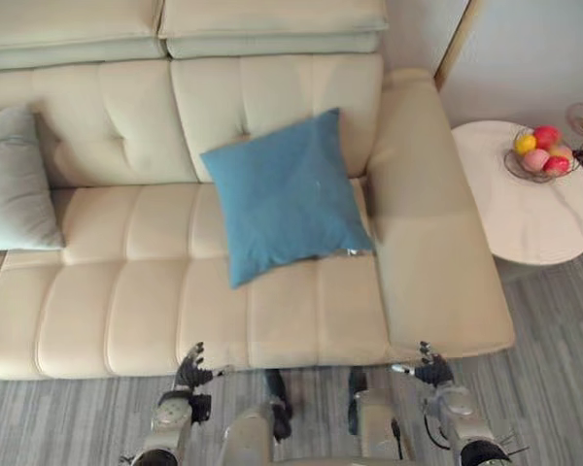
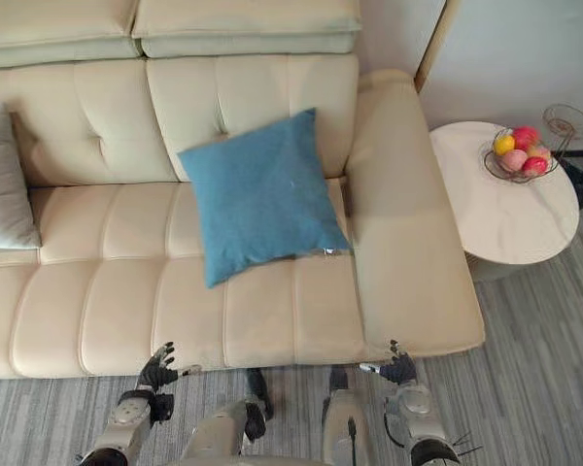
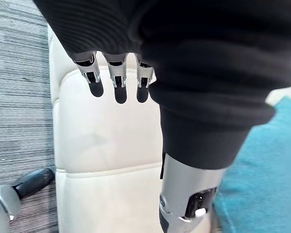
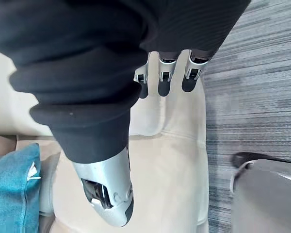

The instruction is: Pick up cushions and gather them together orderly.

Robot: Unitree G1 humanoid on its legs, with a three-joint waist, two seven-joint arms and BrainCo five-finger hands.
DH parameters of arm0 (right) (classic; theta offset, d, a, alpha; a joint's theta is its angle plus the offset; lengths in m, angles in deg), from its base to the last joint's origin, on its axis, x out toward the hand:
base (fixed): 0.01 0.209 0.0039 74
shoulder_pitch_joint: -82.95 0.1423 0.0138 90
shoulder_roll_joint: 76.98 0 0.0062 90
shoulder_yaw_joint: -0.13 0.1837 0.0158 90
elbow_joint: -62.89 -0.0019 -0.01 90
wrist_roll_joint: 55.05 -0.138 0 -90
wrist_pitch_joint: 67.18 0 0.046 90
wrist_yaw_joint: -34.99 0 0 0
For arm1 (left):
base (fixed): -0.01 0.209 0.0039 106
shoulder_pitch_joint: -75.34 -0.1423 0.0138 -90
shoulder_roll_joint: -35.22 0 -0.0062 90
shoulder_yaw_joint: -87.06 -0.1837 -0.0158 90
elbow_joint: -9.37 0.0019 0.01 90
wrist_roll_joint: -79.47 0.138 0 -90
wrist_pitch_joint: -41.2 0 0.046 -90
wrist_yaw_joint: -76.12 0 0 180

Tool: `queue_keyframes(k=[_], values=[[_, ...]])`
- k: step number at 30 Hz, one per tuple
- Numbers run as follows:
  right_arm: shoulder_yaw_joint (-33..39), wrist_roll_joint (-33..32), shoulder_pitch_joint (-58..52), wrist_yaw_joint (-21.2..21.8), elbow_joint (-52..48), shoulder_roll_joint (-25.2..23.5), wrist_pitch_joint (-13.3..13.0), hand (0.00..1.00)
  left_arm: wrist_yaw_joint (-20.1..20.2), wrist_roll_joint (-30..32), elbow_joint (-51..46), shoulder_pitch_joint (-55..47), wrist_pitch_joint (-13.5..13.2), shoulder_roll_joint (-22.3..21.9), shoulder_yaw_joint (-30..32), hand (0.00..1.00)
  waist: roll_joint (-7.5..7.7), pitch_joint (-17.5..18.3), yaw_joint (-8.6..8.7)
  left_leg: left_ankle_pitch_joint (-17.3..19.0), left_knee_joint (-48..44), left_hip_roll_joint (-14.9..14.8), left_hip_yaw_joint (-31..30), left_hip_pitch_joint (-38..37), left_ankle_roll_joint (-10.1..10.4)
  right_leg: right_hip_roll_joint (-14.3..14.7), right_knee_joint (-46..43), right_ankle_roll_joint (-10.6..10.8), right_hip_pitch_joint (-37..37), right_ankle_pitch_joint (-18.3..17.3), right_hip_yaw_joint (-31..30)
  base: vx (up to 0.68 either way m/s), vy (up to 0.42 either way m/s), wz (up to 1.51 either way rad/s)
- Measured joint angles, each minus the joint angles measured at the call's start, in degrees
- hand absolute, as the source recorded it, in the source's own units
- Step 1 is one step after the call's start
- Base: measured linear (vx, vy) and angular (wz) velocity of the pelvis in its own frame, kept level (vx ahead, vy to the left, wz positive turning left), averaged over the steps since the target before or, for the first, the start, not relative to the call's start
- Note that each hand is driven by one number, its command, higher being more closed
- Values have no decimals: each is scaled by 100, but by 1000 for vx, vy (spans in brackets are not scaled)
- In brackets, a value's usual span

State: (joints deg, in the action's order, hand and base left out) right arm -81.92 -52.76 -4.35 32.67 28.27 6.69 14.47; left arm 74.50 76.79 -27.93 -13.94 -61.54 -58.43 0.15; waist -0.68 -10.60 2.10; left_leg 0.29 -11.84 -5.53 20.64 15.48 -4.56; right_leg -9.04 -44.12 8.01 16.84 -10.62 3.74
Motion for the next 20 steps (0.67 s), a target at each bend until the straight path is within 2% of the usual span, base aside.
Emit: queue_keyframes(k=[1,2,3,4,5,6,7,8,9,10,11,12,13,15,16,17,20], values=[[-25,1,-51,6,1,-66,0,0,-3,0,-70,-99,-4,-3,2,0,50,16,-20,-4,-77,21,-10,14,2,32,-371,222,-347,-170,-75,-189,27,12],[-144,4,-101,5,6,-80,-1,0,-8,0,-95,-185,4,-22,23,0,105,37,-51,-35,-166,69,-7,99,3,98,-257,338,-711,-260,-115,-210,15,11],[-188,3,-98,4,5,-76,-2,0,-13,-2,-93,-204,11,-42,54,0,128,48,-86,-76,-237,81,-3,194,-6,102,-7,338,-913,-275,-131,-252,-27,-6],[-221,0,-55,-1,6,-55,-1,0,-62,-6,-101,-207,11,-147,130,0,148,82,-223,-207,-304,83,36,433,-2,142,915,114,-1255,-637,-13,-230,-49,-15],[-220,-2,-9,-9,5,-45,-2,0,-95,-7,-101,-199,11,-205,161,0,123,97,-285,-310,-286,62,44,555,9,185,1311,-30,-1330,-810,49,-311,-94,-25],[-220,-9,121,-17,5,-37,-10,0,-128,-18,-103,-198,8,-280,158,0,71,111,-331,-622,-51,19,41,783,44,288,2081,-323,-1404,-1035,176,-353,-132,-14],[-219,-37,213,-21,11,-29,-10,0,-135,-65,-86,-198,17,-316,150,0,5,72,-320,-901,179,-20,-9,862,166,397,2461,-411,-1445,-1149,259,-466,-173,10],[-189,-76,253,-42,24,28,-7,0,-160,-141,-80,-204,41,-420,131,0,-229,-29,-276,-1401,546,-143,-296,858,652,627,2618,-530,-1441,-918,362,-493,-166,33],[-154,-131,204,-75,61,16,-5,0,-181,-176,-85,-193,43,-416,81,0,-155,-37,-299,-1901,752,-54,-598,859,1313,591,2643,-626,-1375,-831,484,-468,-168,44],[-9,-187,165,-109,171,1,0,0,-213,-183,-107,-220,57,-448,88,0,1,-124,-292,-1462,57,-67,-715,898,1098,433,2571,-726,-1361,-773,638,-356,-133,30],[61,-188,126,-130,173,-12,4,0,-215,-184,-108,-257,76,-457,88,0,51,-133,-293,-1113,-375,-66,-712,886,842,361,2539,-742,-1349,-758,659,-255,-106,21],[136,-195,76,-148,156,-13,5,0,-214,-183,-125,-381,101,-496,89,0,55,-71,-274,-488,-1187,-97,-709,811,724,286,2529,-759,-1243,-653,656,-293,-31,-4],[249,-194,19,-147,105,84,-1,0,-213,-183,-134,-430,110,-540,90,0,-9,-11,-285,166,-1576,-215,-754,588,824,341,2546,-753,-1084,-521,545,-255,17,-12],[340,-192,12,-148,122,157,12,0,-212,-183,-133,-408,111,-528,138,0,-160,35,-260,664,-1407,-243,-870,197,922,386,2595,-729,-925,-376,539,-168,74,-9],[464,-189,-27,-147,125,178,43,0,-216,-184,-130,-398,107,-518,203,0,-263,84,-234,726,-672,-200,-934,-207,947,423,2703,-686,-916,-244,544,-150,98,4],[538,-188,-108,-126,133,103,71,0,-211,-175,-121,-386,106,-451,210,0,-222,101,-184,504,18,-95,-919,-511,825,436,2892,-631,-996,-77,548,-152,94,5],[641,-193,-243,-117,129,40,85,0,-197,-159,-94,-416,110,-297,202,0,-72,206,-125,-17,872,89,-932,-858,773,390,3334,-559,-1163,232,588,-127,76,8]])
